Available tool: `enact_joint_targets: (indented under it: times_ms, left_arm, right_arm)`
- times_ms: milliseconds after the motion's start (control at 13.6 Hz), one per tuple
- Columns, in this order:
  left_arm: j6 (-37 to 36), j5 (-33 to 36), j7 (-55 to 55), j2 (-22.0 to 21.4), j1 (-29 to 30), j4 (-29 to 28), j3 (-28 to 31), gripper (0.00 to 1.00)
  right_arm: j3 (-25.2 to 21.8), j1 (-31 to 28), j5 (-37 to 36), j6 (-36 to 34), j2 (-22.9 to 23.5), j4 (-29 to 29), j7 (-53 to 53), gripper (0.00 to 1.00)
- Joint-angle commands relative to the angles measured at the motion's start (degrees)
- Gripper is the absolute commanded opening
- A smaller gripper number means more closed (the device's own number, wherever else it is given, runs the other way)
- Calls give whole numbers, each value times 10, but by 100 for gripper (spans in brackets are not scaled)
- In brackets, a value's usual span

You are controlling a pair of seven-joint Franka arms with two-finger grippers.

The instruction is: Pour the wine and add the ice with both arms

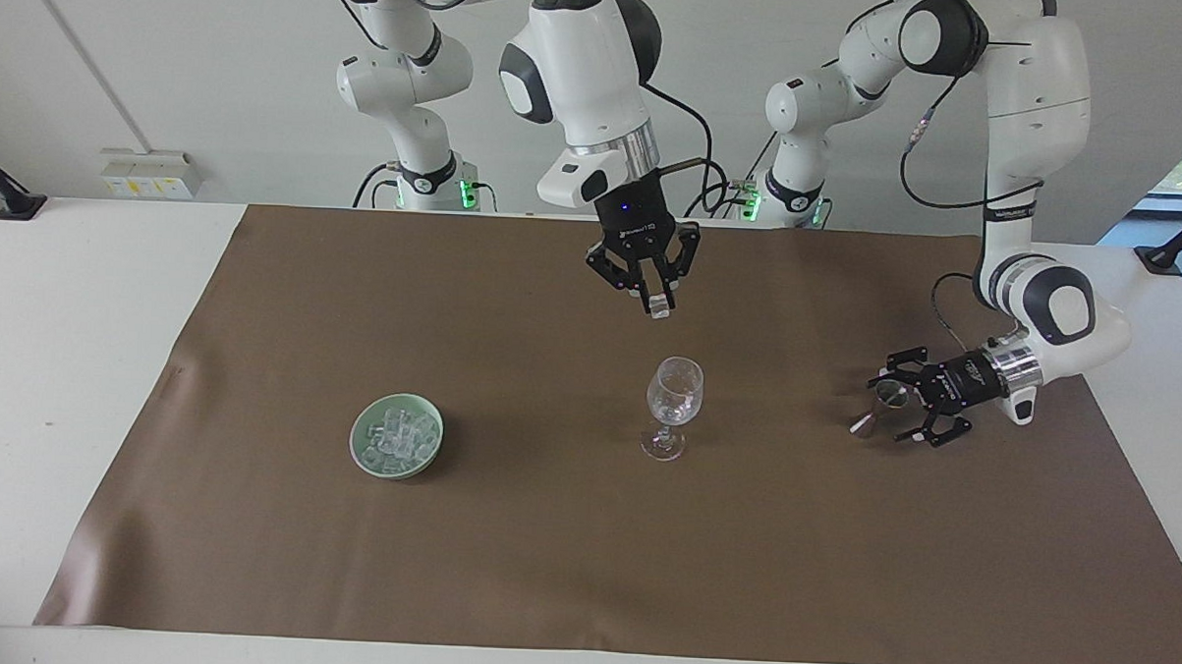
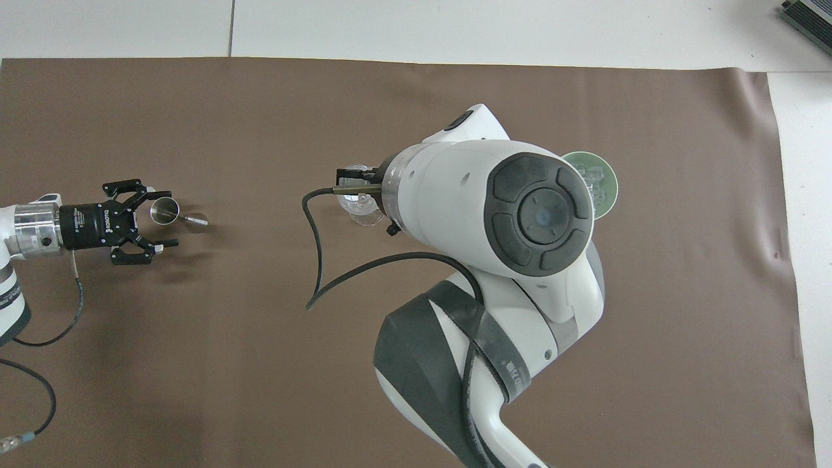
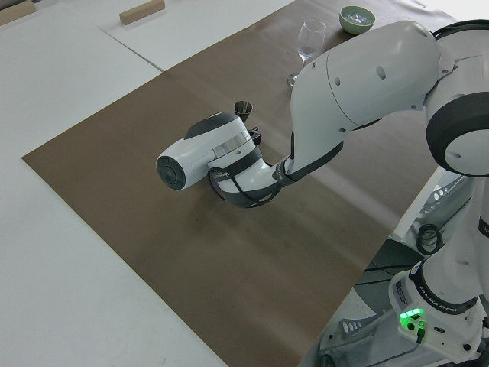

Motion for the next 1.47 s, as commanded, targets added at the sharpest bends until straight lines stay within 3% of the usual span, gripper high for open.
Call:
enact_joint_targets:
  times_ms: [0,661,1102,1396]
  left_arm:
    - [-27,51,-5,1,14,39,-3,100]
    - [-27,218,5,-86,1,118,-9,100]
    - [-24,335,17,-168,-54,145,-10,100]
    - [-25,374,125,-188,-65,159,-10,100]
  right_arm:
    - [2,6,-17,22,36,21,21,0]
    - [3,22,-58,62,71,21,69,0]
    - [2,24,-75,81,101,28,77,0]
    - [3,25,-89,87,106,27,86,0]
